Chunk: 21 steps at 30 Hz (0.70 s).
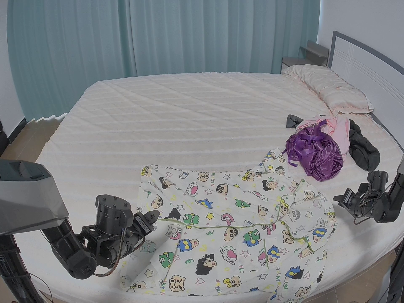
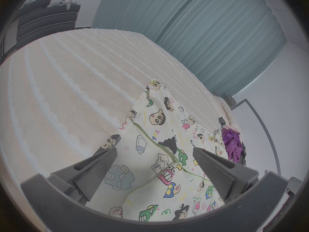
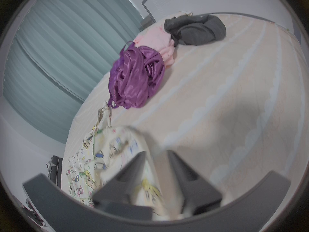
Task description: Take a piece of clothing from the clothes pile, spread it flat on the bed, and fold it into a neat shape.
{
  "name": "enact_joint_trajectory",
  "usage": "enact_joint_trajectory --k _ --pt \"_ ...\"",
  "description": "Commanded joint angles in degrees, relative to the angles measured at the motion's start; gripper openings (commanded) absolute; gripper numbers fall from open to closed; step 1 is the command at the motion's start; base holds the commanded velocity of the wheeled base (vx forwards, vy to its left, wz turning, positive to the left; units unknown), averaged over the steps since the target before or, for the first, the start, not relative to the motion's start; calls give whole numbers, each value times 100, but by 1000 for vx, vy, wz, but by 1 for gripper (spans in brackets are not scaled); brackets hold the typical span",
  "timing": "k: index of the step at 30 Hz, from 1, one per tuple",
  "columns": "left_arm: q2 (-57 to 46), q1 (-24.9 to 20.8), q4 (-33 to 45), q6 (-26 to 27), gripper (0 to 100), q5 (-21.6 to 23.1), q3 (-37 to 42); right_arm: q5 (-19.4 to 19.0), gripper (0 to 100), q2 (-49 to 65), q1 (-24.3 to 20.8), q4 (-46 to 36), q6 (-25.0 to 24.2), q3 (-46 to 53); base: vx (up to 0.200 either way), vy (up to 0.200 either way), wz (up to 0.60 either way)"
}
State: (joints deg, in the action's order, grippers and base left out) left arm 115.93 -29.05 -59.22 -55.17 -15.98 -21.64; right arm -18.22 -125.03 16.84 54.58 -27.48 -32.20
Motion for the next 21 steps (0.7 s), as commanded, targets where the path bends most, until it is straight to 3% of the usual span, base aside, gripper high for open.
enact_joint_trajectory --k 1,8,13,17,21 --pt "26 5 -2 -11 100 -1 -7 3 100 31 -31 123 -30 108 0 0 0" --pt "26 5 -2 -11 100 -1 -7 -6 100 576 -260 97 -258 126 0 0 0" --pt "26 5 -2 -11 100 -1 2 73 100 673 -1112 97 -777 12 0 0 0" --pt "0 5 -2 -11 100 -1 28 706 100 295 -1771 44 -1295 -542 0 0 0" --pt "8 5 -2 -11 100 -1 28 944 100 -83 -2026 27 -1559 -1017 0 0 0"
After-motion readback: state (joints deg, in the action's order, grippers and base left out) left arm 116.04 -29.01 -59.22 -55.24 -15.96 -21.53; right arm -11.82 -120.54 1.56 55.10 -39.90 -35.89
